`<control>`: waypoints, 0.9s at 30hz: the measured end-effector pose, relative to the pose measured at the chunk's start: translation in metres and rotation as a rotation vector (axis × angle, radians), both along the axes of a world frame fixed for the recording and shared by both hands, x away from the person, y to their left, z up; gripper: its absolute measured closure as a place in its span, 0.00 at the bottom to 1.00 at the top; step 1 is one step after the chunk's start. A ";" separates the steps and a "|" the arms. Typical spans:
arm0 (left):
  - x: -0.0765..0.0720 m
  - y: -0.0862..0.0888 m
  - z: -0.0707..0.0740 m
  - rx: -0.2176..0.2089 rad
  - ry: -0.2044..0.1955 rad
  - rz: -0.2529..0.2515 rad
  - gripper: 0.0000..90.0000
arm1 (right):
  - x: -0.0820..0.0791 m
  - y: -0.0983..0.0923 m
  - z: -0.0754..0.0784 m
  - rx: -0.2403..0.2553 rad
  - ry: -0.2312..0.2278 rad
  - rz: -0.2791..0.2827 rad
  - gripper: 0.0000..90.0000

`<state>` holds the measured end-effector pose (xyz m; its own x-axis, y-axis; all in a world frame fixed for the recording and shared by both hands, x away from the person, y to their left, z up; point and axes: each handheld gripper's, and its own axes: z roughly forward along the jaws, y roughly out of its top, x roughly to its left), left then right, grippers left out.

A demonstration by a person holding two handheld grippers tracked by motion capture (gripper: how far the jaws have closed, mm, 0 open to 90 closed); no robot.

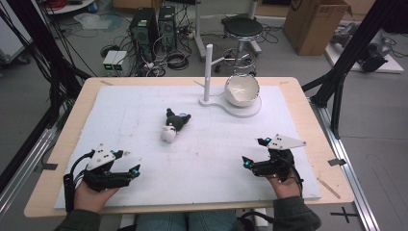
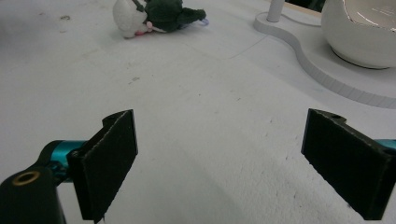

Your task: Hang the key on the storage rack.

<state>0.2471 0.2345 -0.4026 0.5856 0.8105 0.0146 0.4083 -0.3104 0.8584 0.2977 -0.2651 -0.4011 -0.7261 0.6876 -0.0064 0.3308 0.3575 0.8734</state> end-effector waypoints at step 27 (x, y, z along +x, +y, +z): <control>0.002 -0.008 0.010 -0.011 -0.020 -0.041 0.24 | -0.003 -0.003 0.002 -0.002 0.002 0.001 0.11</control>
<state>0.2491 0.2264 -0.3928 0.6177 0.7862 0.0178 0.3782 -0.3168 0.8698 0.2947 -0.2682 -0.3994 -0.7265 0.6872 -0.0062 0.3321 0.3590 0.8722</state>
